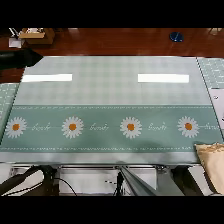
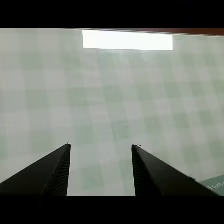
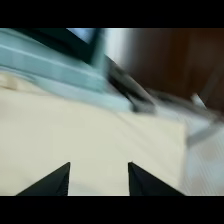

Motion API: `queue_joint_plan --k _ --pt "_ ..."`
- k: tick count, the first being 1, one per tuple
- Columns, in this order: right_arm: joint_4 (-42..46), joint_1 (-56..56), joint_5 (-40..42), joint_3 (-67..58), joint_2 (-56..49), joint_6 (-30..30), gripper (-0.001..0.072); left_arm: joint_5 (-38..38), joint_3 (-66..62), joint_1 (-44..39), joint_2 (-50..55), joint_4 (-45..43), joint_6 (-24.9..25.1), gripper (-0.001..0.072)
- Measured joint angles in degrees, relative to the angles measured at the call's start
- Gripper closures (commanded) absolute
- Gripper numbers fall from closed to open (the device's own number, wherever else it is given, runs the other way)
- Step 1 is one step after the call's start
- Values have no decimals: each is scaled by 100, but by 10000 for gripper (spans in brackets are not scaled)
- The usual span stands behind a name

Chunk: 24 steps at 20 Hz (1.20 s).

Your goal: Fold the shirts.

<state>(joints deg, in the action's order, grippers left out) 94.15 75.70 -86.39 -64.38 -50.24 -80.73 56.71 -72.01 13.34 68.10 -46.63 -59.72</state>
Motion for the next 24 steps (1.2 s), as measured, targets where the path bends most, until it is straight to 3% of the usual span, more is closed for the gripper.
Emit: queue_joint_plan --k 2,5,7,9,11,16,24 --pt "-1285 -1080 763 -157 -155 212 286 -94 -7 -232 186 46 28 213" --pt "-2081 -3095 1641 -282 -494 186 246 -131 -7 -837 413 -109 26 207" --pt "-1980 -4387 1895 -321 -820 -127 152 -136 -7 -1338 490 -656 -326 65" --pt "-1626 -5438 1843 -341 -1182 -393 119 -57 -7 -1821 538 -1547 -898 9" --pt "-1270 -6216 1554 -352 -1532 -560 119 155 -7 -2190 592 -2503 -1537 10" --pt "-837 -7237 1137 -363 -1987 -728 121 826 -7 -2564 656 -3580 -2413 17" --pt "-717 -7528 1025 -363 -2090 -776 121 1071 -9 -2653 671 -3912 -2669 17"
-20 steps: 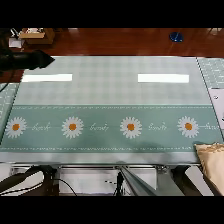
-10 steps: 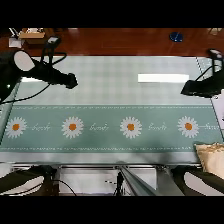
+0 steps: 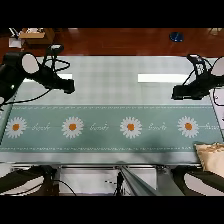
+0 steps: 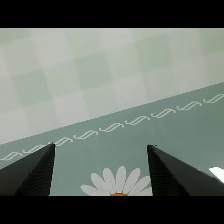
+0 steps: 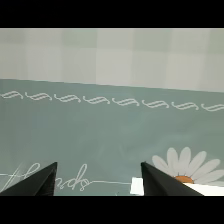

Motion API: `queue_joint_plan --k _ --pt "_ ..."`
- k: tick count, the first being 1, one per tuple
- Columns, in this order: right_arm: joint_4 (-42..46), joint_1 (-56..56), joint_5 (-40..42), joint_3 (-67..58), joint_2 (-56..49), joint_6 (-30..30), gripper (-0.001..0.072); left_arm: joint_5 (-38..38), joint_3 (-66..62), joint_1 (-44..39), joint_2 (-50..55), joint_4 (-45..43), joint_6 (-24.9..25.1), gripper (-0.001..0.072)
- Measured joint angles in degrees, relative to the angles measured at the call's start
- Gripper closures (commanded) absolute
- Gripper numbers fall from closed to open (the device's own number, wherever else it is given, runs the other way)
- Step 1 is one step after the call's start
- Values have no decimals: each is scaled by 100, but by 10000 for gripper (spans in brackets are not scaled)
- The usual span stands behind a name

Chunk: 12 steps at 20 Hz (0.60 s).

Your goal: Fold the shirts.

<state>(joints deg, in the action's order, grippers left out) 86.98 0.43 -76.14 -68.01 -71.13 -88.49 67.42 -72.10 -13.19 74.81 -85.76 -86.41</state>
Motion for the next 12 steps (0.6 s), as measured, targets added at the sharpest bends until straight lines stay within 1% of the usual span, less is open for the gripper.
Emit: queue_joint_plan --k 12 --pt "17 -17 -13 0 -4 -4 121 13 0 0 2 -35 -24 17"
